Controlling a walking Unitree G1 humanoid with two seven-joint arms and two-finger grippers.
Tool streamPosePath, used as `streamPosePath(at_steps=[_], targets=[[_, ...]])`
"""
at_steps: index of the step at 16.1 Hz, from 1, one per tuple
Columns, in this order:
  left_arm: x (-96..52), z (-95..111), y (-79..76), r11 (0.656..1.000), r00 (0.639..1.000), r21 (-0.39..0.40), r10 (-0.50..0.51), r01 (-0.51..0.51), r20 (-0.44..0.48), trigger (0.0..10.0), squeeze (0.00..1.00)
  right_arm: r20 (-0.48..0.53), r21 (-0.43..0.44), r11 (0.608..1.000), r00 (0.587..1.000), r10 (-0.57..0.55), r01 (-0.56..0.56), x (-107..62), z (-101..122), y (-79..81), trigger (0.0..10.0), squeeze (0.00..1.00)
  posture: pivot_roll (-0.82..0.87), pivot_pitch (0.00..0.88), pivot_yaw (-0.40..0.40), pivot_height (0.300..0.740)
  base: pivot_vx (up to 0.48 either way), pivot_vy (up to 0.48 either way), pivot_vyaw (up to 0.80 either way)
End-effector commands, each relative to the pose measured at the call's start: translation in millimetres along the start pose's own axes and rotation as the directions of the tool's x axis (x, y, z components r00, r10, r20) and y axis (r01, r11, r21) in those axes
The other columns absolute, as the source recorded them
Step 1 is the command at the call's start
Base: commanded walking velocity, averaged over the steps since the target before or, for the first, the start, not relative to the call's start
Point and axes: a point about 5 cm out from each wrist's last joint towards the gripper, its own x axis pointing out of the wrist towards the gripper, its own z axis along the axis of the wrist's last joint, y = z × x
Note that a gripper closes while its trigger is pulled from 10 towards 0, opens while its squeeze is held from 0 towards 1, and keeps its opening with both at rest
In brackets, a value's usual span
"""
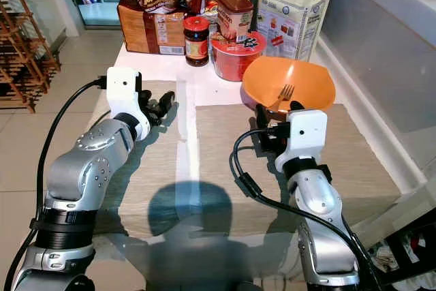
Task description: Setting the table
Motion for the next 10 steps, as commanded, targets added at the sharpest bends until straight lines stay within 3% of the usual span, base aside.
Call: streamPosePath(at_steps=[1,5,6,7,10], targets=[[-2.2,2.8,-0.4,1.000,1.000,0.013,0.006,-0.006,0.016,10.0,0.00,0.010,-0.005,1.000,1.000,-0.012,0.012,2.5,1.2,-1.1,10.0,0.00,-0.10,0.000,0.004,0.740,0.000,0.000,0.00],[-3.0,2.5,0.7,1.000,1.000,0.010,0.013,-0.013,0.016,10.0,0.00,0.009,-0.005,1.000,1.000,-0.017,0.017,3.6,-0.1,-1.6,10.0,0.00,-0.10,0.000,0.001,0.740,0.000,0.000,0.00],[-2.9,2.7,0.3,1.000,1.000,0.009,0.013,-0.014,0.017,10.0,0.00,0.011,-0.006,1.000,1.000,-0.019,0.019,3.9,0.1,-1.9,1.9,0.00,-0.10,0.000,0.001,0.740,0.000,0.000,0.00],[-2.8,2.8,0.1,1.000,1.000,0.008,0.013,-0.014,0.017,10.0,0.00,0.012,-0.008,1.000,1.000,-0.020,0.020,4.4,0.2,-2.2,0.0,0.00,-0.10,0.000,0.000,0.740,0.000,0.000,0.00],[-2.8,2.8,0.1,1.000,1.000,0.006,0.015,-0.016,0.017,10.0,0.00,0.014,-0.011,1.000,1.000,-0.022,0.022,5.3,0.3,-2.6,0.0,0.00,-0.10,0.000,-0.001,0.740,0.000,0.000,0.00]])
